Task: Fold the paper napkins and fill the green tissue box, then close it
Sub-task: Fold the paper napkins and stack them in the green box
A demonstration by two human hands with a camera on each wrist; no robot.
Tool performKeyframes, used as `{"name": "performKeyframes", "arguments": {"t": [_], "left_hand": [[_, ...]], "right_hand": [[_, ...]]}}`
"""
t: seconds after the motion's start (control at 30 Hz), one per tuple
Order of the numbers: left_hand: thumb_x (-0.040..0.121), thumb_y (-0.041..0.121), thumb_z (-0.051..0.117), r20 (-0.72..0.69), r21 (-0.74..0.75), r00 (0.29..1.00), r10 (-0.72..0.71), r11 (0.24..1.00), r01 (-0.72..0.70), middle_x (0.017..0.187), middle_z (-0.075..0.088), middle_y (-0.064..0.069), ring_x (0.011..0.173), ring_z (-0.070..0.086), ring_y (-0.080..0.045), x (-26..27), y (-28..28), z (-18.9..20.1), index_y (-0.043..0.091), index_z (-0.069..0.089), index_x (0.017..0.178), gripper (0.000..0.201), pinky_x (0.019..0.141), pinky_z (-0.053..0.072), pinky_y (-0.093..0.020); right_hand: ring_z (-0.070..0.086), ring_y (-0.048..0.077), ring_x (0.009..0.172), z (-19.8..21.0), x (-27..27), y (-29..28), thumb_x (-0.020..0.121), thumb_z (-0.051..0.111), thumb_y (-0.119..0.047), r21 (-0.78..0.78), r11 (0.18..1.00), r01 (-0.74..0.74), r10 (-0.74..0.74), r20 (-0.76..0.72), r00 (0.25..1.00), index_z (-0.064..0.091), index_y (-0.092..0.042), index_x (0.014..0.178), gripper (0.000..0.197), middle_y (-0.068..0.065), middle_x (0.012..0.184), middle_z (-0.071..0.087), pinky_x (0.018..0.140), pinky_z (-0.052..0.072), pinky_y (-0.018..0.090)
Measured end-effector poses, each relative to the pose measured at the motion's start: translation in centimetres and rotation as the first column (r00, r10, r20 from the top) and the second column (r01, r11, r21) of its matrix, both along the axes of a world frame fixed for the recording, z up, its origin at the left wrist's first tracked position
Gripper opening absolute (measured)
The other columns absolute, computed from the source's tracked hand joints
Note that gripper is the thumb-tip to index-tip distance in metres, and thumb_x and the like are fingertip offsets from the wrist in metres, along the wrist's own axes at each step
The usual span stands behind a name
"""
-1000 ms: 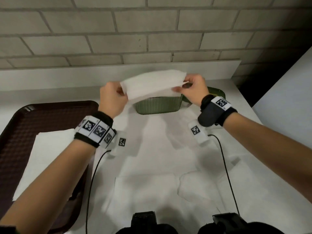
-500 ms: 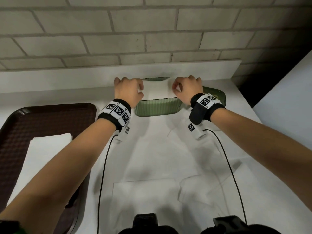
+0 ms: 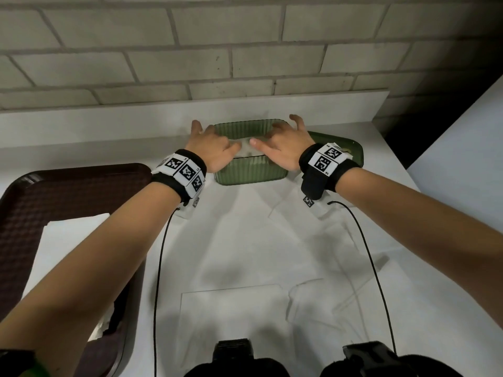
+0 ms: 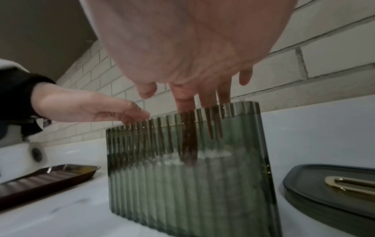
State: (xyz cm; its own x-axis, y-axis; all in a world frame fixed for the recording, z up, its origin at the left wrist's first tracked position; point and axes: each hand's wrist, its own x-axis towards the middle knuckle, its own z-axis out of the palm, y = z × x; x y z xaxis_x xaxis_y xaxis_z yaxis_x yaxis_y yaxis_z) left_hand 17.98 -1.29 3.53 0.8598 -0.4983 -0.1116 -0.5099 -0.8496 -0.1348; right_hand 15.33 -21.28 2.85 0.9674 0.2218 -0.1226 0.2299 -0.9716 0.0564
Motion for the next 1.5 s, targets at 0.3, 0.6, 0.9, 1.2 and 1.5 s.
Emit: {"name": "performKeyframes", "arguments": {"t": [0.3,0.6,0.9,1.2,1.5], "left_hand": [[0.095,0.039,0.004,-0.075,0.038,0.994,0.083,0.996,-0.081,0.063,0.049,-0.003,0.09,0.045,-0.027,-0.6,-1.0,-0.1,0.02,0.061,0.104,0.06,0.102,0.018,-0.063],[0.095,0.04,0.046,0.12,-0.388,0.992,0.044,0.921,0.006,0.104,0.063,-0.005,0.114,0.05,-0.028,-6.0,1.2,0.9,0.014,0.063,0.101,0.031,0.096,0.029,-0.047],[0.077,0.058,0.065,-0.373,-0.225,0.903,-0.215,0.965,0.137,0.109,0.055,0.007,0.102,0.052,-0.015,-19.4,3.6,-2.6,0.023,0.055,0.113,0.052,0.087,0.041,-0.033],[0.055,0.078,0.067,-0.396,-0.024,0.914,-0.093,0.996,0.091,0.12,0.04,0.008,0.11,0.041,-0.015,-24.9,5.2,-4.9,0.021,0.04,0.13,0.097,0.092,0.034,-0.031],[0.055,0.052,0.086,-0.499,-0.112,0.866,0.033,0.988,-0.102,0.095,0.056,0.005,0.076,0.048,-0.017,-25.8,4.7,-4.5,0.022,0.028,0.1,0.08,0.068,0.033,-0.029]], "right_hand": [[0.06,0.019,0.105,0.8,-0.1,0.0,0.083,-0.014,-0.072,0.046,0.996,0.073,-0.067,-0.122,0.99,0.058,-0.014,0.052,0.097,0.005,0.066,0.065,0.118,-0.01,0.053],[0.056,0.022,0.104,2.8,-3.9,-2.5,0.094,0.028,-0.061,0.288,0.956,0.055,-0.109,0.174,0.979,0.063,-0.019,0.071,0.06,0.002,0.091,0.067,0.114,0.013,0.053],[0.055,0.013,0.093,2.6,-16.4,-3.0,0.073,0.078,-0.04,0.393,0.918,-0.04,0.079,-0.085,0.993,0.067,-0.028,0.097,0.029,-0.005,0.104,0.062,0.089,0.046,0.037],[0.046,0.005,0.091,-2.2,-26.6,-1.6,0.063,0.085,-0.045,0.353,0.932,0.087,0.082,-0.439,0.895,0.057,-0.036,0.107,0.053,-0.014,0.107,0.046,0.083,0.043,0.025],[0.048,0.0,0.084,-4.2,-27.3,-1.3,0.069,0.082,-0.043,0.374,0.91,0.18,-0.003,-0.428,0.904,0.056,-0.034,0.11,0.049,-0.014,0.108,0.042,0.073,0.039,0.015]]}}
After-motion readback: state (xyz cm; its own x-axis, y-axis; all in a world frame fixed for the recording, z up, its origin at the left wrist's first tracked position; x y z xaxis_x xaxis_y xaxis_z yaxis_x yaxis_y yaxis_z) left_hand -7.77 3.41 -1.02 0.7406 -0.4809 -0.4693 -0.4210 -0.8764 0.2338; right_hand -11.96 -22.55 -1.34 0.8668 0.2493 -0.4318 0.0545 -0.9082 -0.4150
